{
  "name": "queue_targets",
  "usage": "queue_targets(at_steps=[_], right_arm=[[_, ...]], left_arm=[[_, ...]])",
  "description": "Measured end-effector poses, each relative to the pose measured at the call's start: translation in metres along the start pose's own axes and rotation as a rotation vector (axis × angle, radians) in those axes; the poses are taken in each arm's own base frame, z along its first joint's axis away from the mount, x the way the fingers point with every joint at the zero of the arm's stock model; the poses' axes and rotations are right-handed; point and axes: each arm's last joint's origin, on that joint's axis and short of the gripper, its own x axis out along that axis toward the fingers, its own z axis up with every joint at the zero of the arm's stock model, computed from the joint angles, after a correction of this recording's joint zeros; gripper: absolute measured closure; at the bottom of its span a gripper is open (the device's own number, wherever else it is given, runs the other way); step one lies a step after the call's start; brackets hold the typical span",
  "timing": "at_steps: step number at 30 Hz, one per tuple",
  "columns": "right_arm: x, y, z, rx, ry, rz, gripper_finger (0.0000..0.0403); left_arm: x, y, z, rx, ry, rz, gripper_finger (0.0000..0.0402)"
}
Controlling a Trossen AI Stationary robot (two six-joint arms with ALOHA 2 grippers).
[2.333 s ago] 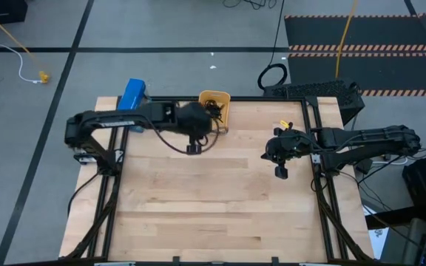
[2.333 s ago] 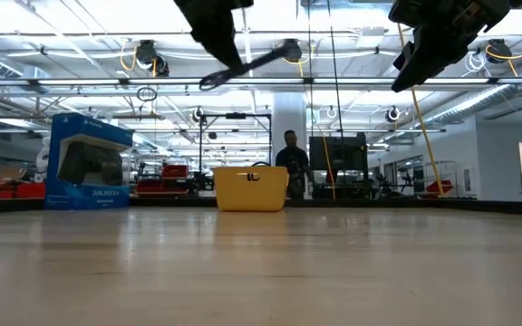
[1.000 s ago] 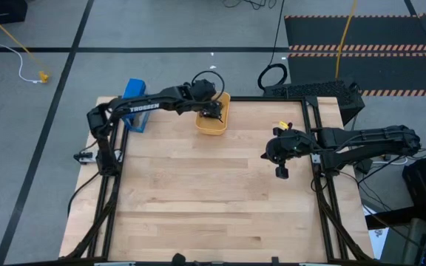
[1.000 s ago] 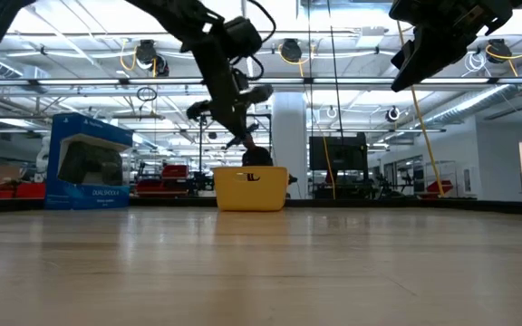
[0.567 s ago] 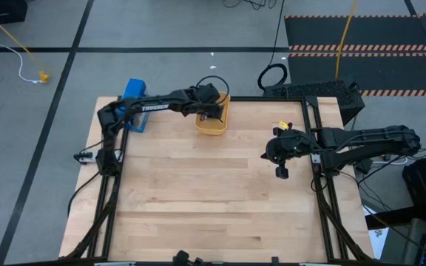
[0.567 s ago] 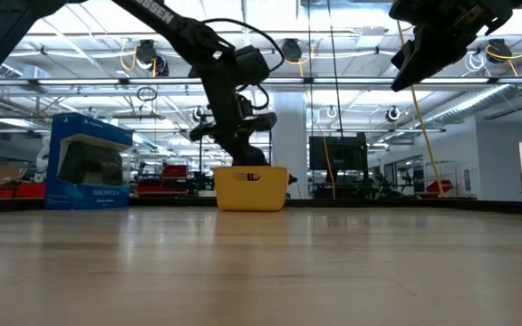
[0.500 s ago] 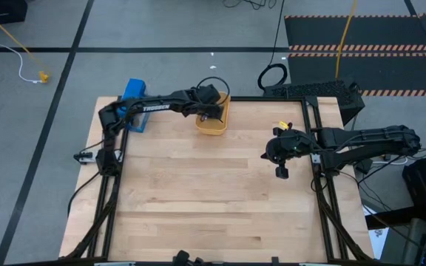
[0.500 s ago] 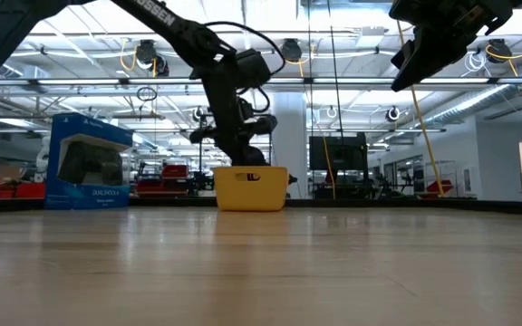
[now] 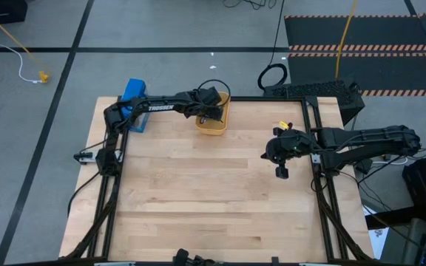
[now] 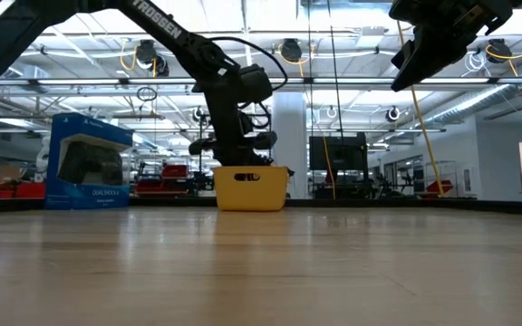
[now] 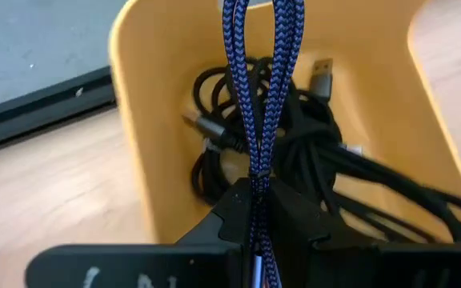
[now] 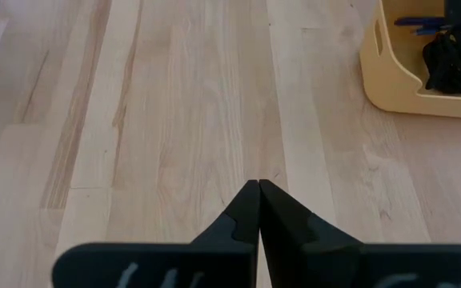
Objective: Pick and place USB-C Cables
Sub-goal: Put the violet charger cable into the yellow bin, then return to Home Position
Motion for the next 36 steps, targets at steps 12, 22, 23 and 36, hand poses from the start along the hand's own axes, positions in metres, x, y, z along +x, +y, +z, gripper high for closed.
queue_targets(at_steps=[12, 22, 23, 36], right_arm=[[0.0, 0.0, 0.0, 0.008, 0.0, 0.003, 0.0403], [0.0, 0.0, 0.0, 0.008, 0.0, 0.003, 0.0403], [0.0, 0.0, 0.0, 0.008, 0.0, 0.003, 0.0403], [0.0, 0.0, 0.0, 0.008, 0.0, 0.003, 0.0403]], left_arm=[[0.006, 0.001, -0.001, -0.004, 0.009, 0.01, 0.0364], [0.007, 0.003, 0.0, -0.023, 0.009, 0.013, 0.0308], [0.007, 0.004, 0.0, -0.024, 0.009, 0.014, 0.0303], [-0.028, 0.011, 0.017, 0.011, -0.058, -0.035, 0.0293]])
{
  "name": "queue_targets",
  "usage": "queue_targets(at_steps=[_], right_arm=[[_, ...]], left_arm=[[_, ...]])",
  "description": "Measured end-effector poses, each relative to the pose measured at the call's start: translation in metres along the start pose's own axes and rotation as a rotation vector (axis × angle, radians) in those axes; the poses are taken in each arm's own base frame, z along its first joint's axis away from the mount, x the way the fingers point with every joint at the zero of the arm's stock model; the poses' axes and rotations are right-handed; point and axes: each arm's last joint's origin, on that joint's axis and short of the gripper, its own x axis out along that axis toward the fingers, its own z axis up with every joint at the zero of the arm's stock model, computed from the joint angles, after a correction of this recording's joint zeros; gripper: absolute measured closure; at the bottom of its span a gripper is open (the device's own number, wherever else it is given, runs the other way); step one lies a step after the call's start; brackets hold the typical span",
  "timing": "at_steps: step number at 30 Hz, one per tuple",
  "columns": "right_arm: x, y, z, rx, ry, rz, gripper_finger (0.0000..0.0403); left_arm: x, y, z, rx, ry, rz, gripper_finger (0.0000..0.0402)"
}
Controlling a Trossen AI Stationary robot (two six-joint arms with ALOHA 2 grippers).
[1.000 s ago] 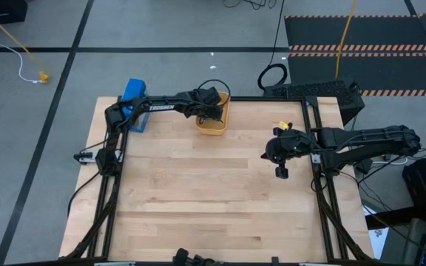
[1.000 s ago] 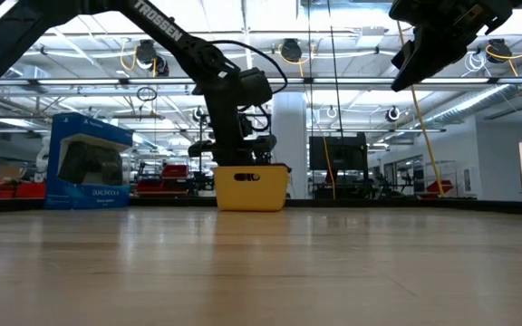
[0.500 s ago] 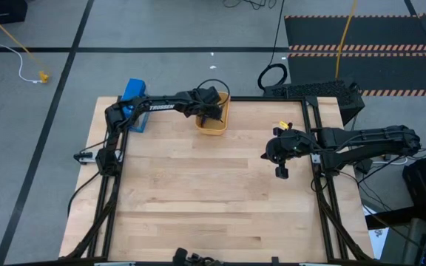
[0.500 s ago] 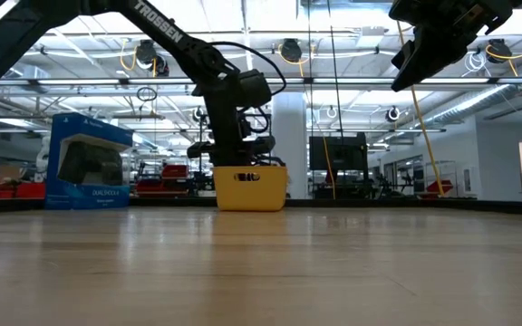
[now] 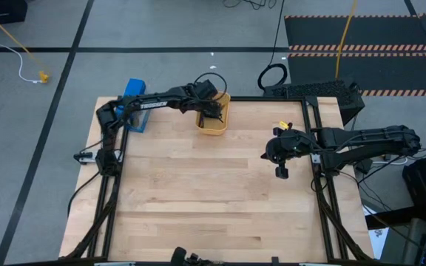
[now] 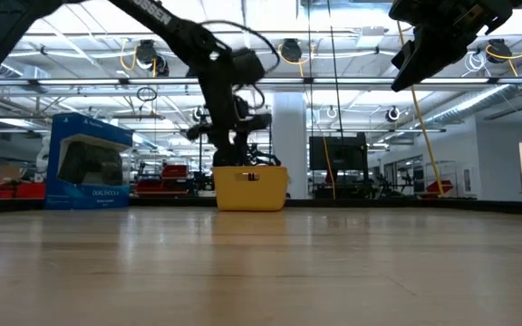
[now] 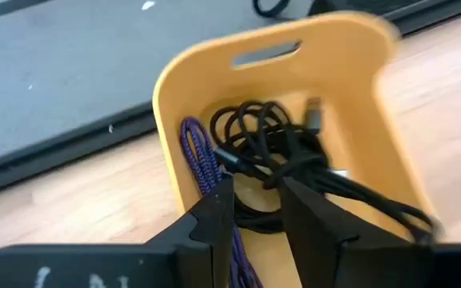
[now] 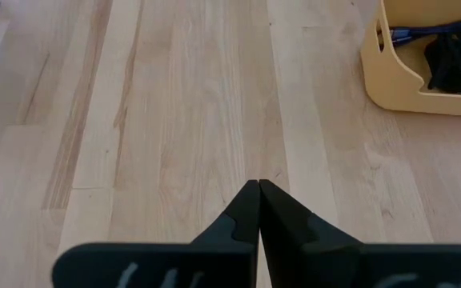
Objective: Pick and place USB-C Cables
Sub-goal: Return to Home Position
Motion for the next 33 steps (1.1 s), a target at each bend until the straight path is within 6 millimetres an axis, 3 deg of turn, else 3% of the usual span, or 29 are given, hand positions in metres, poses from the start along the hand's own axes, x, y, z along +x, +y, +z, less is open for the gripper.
queue_targets(at_steps=[6, 10, 19, 27, 33], right_arm=[[0.0, 0.0, 0.0, 0.001, 0.001, 0.0, 0.0403], [0.0, 0.0, 0.0, 0.004, 0.0, 0.0, 0.0403], [0.0, 0.0, 0.0, 0.022, -0.006, 0.001, 0.0403], [0.0, 0.0, 0.004, 0.039, -0.041, 0.002, 0.0403], [0.0, 0.0, 0.005, 0.066, -0.054, 0.003, 0.0403]], left_arm=[[-0.054, 0.0, 0.011, 0.067, -0.061, -0.102, 0.0293], [-0.102, 0.003, 0.012, 0.191, -0.103, -0.158, 0.0293], [-0.201, 0.006, -0.013, 0.561, -0.204, -0.29, 0.0293], [-0.243, 0.012, -0.049, 0.743, -0.12, -0.331, 0.0296], [-0.243, 0.018, -0.077, 0.811, -0.085, -0.36, 0.0348]])
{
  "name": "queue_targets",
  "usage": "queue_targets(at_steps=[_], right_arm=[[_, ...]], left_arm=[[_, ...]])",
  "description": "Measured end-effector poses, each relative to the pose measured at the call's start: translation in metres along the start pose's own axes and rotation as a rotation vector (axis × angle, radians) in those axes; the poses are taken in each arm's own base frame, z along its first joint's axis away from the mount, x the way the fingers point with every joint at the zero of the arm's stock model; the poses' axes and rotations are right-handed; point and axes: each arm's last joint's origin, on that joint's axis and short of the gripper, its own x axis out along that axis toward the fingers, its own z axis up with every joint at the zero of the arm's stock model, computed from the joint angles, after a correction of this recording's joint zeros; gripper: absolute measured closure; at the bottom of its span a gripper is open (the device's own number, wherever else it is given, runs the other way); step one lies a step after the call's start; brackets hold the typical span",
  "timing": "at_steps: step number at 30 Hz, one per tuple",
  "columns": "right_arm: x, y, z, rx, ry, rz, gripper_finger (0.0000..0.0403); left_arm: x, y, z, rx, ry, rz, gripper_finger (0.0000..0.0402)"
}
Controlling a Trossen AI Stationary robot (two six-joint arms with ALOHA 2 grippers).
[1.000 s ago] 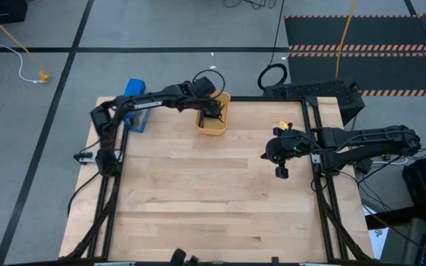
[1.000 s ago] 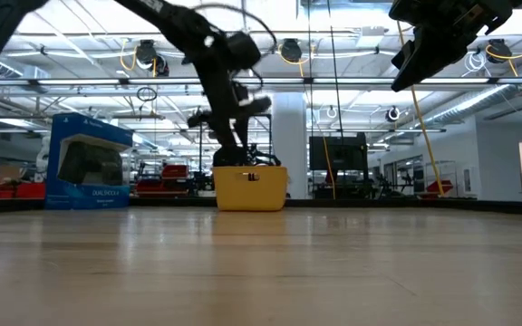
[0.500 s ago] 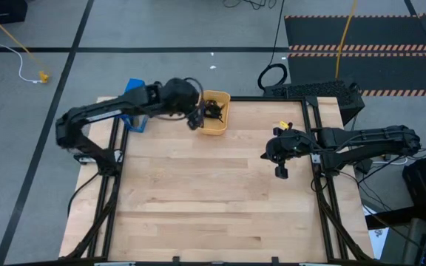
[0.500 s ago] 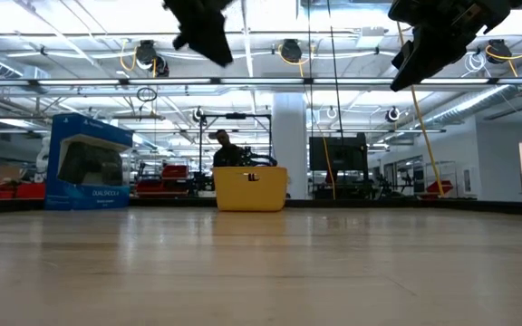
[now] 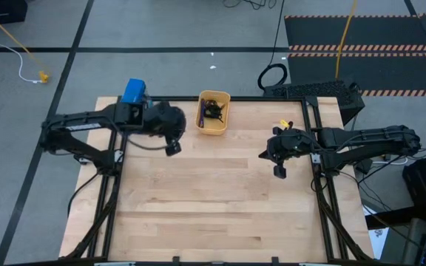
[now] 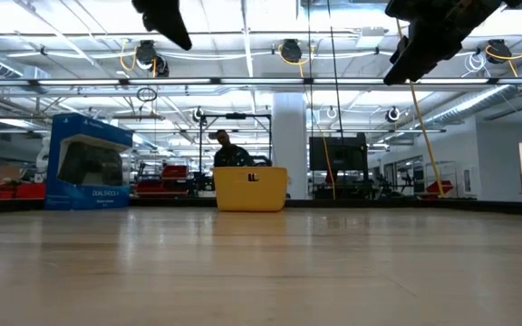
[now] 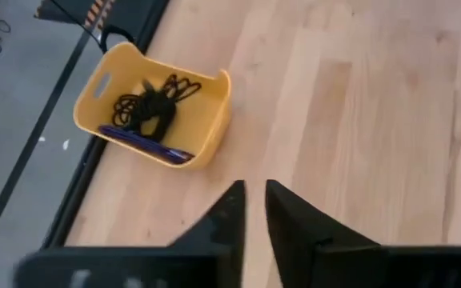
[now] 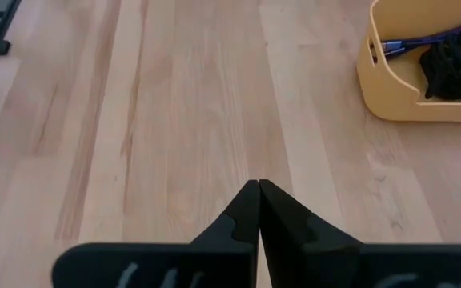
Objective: Pick and place USB-C Cables
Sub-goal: Return to Home Position
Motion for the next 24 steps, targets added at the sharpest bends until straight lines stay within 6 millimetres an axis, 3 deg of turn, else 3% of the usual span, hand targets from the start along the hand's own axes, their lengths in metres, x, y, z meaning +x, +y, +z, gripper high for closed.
queue_targets(at_steps=[4, 13, 16, 24], right_arm=[[0.0, 0.0, 0.002, 0.002, -0.021, 0.001, 0.0403], [-0.007, 0.004, 0.012, -0.049, -0.176, 0.008, 0.0403], [-0.006, 0.006, 0.01, -0.096, -0.253, -0.029, 0.0403], [0.003, 0.005, -0.006, -0.168, -0.401, -0.09, 0.0403]], left_arm=[[0.007, -0.007, -0.021, 0.028, -0.041, -0.018, 0.0394], [0.009, -0.029, -0.071, 0.071, -0.308, -0.115, 0.0397], [0.008, -0.032, -0.088, 0.165, -0.396, -0.127, 0.0393], [-0.003, -0.029, -0.119, 0.207, -0.647, -0.202, 0.0396]])
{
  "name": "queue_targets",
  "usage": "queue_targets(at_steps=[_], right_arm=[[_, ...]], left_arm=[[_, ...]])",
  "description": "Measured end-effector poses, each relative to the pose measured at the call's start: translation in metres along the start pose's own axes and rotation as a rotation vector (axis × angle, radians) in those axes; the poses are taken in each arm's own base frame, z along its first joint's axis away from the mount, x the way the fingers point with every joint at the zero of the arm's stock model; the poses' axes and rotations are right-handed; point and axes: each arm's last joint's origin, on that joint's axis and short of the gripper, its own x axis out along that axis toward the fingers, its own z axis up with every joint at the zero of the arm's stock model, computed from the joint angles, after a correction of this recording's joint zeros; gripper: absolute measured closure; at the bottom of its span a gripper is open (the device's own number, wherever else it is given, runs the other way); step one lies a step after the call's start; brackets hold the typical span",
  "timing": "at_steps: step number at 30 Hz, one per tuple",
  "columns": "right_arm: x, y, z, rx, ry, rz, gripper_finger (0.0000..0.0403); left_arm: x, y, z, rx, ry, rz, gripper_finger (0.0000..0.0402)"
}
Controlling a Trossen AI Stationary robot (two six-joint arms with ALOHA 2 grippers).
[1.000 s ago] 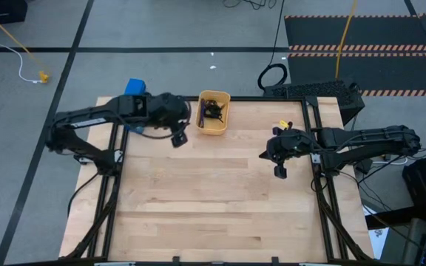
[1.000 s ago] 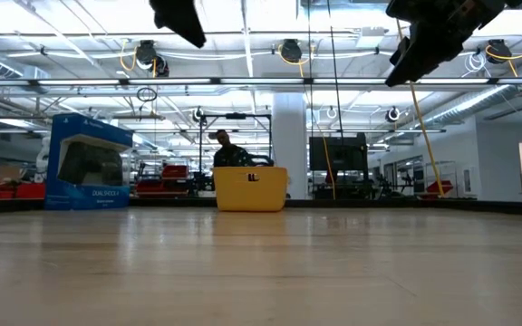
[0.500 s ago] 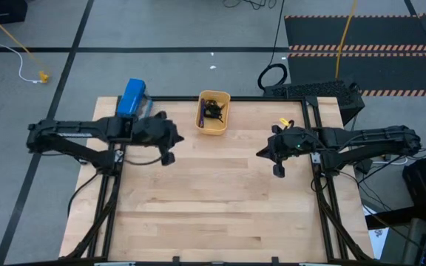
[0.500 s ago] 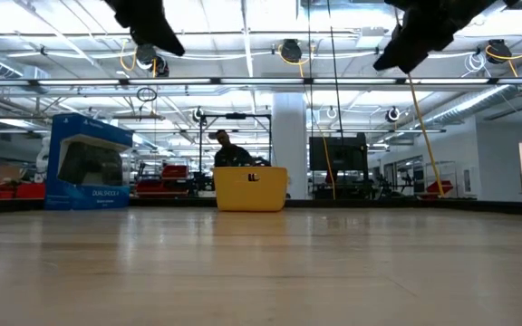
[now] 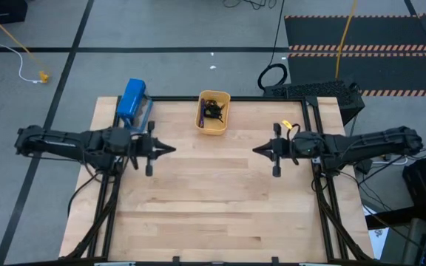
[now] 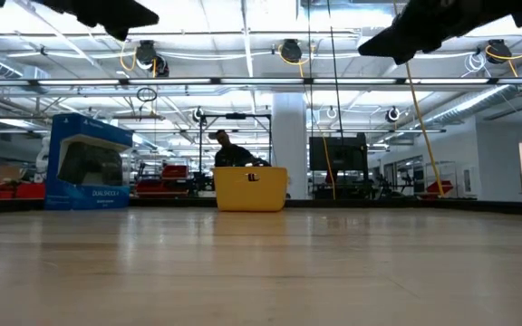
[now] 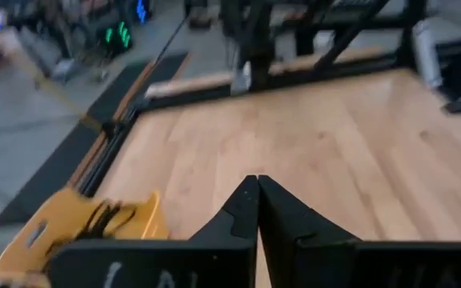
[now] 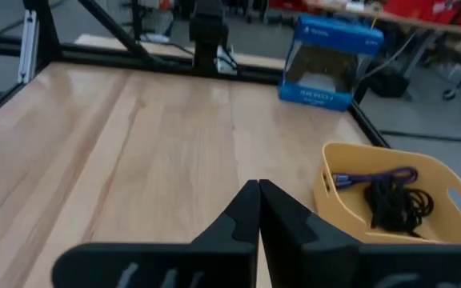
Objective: Pick and place USB-C Cables
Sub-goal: Return to Home Position
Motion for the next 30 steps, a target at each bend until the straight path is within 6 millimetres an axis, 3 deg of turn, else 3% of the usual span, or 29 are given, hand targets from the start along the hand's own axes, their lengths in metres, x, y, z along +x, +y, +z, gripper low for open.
queue_targets(at_steps=[10, 30], right_arm=[[-0.015, 0.0, -0.023, 0.04, -0.093, 0.015, 0.0403], [-0.022, 0.005, -0.076, 0.069, -0.259, 0.042, 0.0403]], left_arm=[[-0.003, -0.006, -0.033, -0.024, -0.133, -0.008, 0.0386], [0.01, -0.021, -0.099, -0.139, -0.11, -0.047, 0.0388]])
